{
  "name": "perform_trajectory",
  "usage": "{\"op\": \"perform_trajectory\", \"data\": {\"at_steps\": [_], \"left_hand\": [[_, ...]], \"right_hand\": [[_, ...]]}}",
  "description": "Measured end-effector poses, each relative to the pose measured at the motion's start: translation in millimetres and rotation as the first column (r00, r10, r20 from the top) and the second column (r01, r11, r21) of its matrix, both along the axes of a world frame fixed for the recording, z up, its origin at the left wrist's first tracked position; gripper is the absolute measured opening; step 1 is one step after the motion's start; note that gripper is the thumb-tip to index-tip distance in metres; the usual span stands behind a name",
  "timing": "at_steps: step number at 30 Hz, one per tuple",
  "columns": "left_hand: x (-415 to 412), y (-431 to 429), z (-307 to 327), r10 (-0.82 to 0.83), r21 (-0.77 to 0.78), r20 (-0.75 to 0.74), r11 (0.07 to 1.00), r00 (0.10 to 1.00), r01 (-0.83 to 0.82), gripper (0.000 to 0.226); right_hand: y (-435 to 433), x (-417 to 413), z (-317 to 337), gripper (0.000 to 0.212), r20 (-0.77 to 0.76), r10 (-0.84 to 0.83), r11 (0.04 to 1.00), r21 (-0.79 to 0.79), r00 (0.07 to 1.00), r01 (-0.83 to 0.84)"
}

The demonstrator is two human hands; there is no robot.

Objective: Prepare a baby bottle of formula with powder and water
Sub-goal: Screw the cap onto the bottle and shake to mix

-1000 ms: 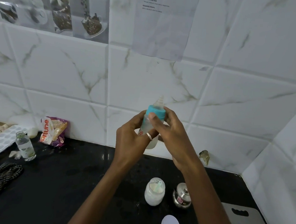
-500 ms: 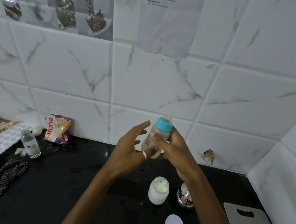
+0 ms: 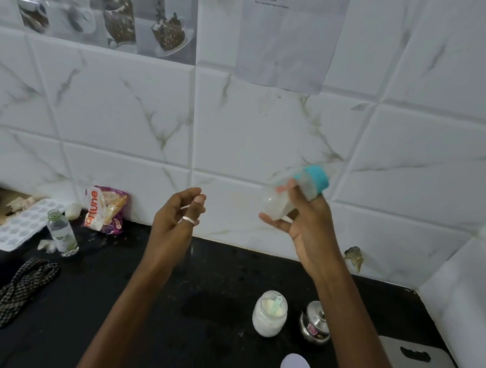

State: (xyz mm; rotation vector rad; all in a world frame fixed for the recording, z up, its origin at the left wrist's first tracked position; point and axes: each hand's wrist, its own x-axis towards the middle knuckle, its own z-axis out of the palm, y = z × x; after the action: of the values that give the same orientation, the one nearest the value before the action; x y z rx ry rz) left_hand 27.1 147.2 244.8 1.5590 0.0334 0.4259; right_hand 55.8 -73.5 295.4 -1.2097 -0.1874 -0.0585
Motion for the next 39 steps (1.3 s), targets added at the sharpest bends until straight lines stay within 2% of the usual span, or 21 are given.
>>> {"op": "perform_trajectory", "data": {"at_steps": [2,5,6,9,10,14,15,18,19,22,23,26,27,30,31,32,34,35,36,38,39], "left_hand": [[4.3,4.4,2.6,0.000,0.012,0.003,1.000,1.000,0.000,0.038],[10.8,7.7,7.7,0.007,-0.008,0.017,1.000,1.000,-0.006,0.033],[13.2,9.2,8.8,0.016,-0.024,0.020,1.000,1.000,-0.015,0.030],[17.8,11.7,13.4,0.034,-0.043,0.033,0.999,0.999,-0.033,0.027],[19.0,11.8,14.7,0.039,-0.047,0.035,0.998,0.999,-0.038,0.028],[24.7,7.3,21.6,0.034,-0.031,0.031,0.999,0.999,-0.033,0.030],[25.9,5.5,23.3,0.028,-0.031,0.028,0.999,0.999,-0.027,0.029],[28.7,1.8,23.9,0.016,-0.038,0.036,0.999,0.999,-0.015,0.024],[29.0,1.1,23.9,0.015,-0.032,0.037,0.999,0.999,-0.014,0.025],[31.0,-3.2,24.5,0.010,-0.026,0.034,1.000,0.999,-0.009,0.030],[31.3,-4.3,24.6,0.009,-0.029,0.032,1.000,0.999,-0.008,0.031],[30.3,-7.6,23.2,-0.002,-0.030,0.031,1.000,1.000,0.003,0.029],[30.0,-8.4,22.7,-0.005,-0.028,0.032,1.000,0.999,0.006,0.030],[30.3,-10.9,24.3,-0.007,-0.023,0.034,1.000,0.999,0.008,0.029],[30.3,-11.2,25.0,-0.006,-0.024,0.034,1.000,0.999,0.006,0.029],[29.6,-11.4,25.5,-0.007,-0.026,0.034,1.000,0.999,0.008,0.029],[26.9,-11.4,24.6,-0.016,-0.032,0.038,0.999,0.999,0.017,0.029],[25.8,-11.4,23.7,-0.018,-0.035,0.038,0.999,0.999,0.019,0.029],[25.0,-11.6,23.4,-0.021,-0.036,0.037,0.999,0.999,0.023,0.028],[24.7,-12.4,23.7,-0.022,-0.036,0.036,0.999,0.999,0.024,0.028],[24.7,-12.9,24.2,-0.020,-0.042,0.034,0.999,0.999,0.021,0.028]], "right_hand": [[8.4,4.9,-0.2,0.045,0.001,-0.019,0.999,0.028,1.000,0.019],[17.9,3.4,-7.7,0.054,-0.016,0.122,0.945,-0.304,0.992,-0.121],[18.7,4.4,-7.4,0.056,-0.018,0.124,0.939,-0.321,0.992,-0.124],[18.0,13.3,-4.9,0.049,-0.033,0.004,1.000,0.028,0.999,-0.003],[19.7,15.0,-3.8,0.045,-0.031,-0.028,0.997,0.074,0.999,0.030],[21.8,13.6,-10.8,0.031,-0.007,0.084,0.966,-0.244,0.996,-0.083],[18.8,13.5,-11.4,0.031,-0.006,0.074,0.975,-0.211,0.997,-0.073],[10.9,16.7,-13.2,0.040,-0.033,-0.046,0.992,0.120,0.998,0.050],[10.1,16.7,-15.2,0.045,-0.035,-0.053,0.994,0.097,0.998,0.056],[7.2,12.2,-25.7,0.058,-0.052,0.045,0.967,-0.248,0.998,-0.057],[5.5,11.4,-26.6,0.059,-0.048,0.056,0.966,-0.249,0.997,-0.067],[2.5,14.7,-23.4,0.053,-0.072,-0.034,0.994,0.098,0.997,0.041],[3.9,14.9,-22.4,0.047,-0.072,-0.046,0.991,0.124,0.996,0.055],[7.1,13.7,-27.3,0.049,-0.064,0.055,0.983,-0.171,0.996,-0.065],[7.0,11.5,-26.5,0.054,-0.058,0.082,0.977,-0.194,0.995,-0.091],[6.0,12.3,-25.4,0.060,-0.053,0.069,0.984,-0.159,0.996,-0.077],[4.8,12.7,-20.5,0.068,-0.057,0.010,0.995,0.101,0.998,-0.004],[5.6,12.1,-18.3,0.066,-0.056,-0.011,0.987,0.161,0.998,0.020],[5.9,11.8,-17.2,0.060,-0.052,-0.010,0.991,0.131,0.999,0.016],[6.8,11.3,-19.8,0.048,-0.037,0.044,0.993,-0.107,0.998,-0.048],[6.3,9.7,-19.3,0.046,-0.032,0.089,0.984,-0.152,0.996,-0.093]]}}
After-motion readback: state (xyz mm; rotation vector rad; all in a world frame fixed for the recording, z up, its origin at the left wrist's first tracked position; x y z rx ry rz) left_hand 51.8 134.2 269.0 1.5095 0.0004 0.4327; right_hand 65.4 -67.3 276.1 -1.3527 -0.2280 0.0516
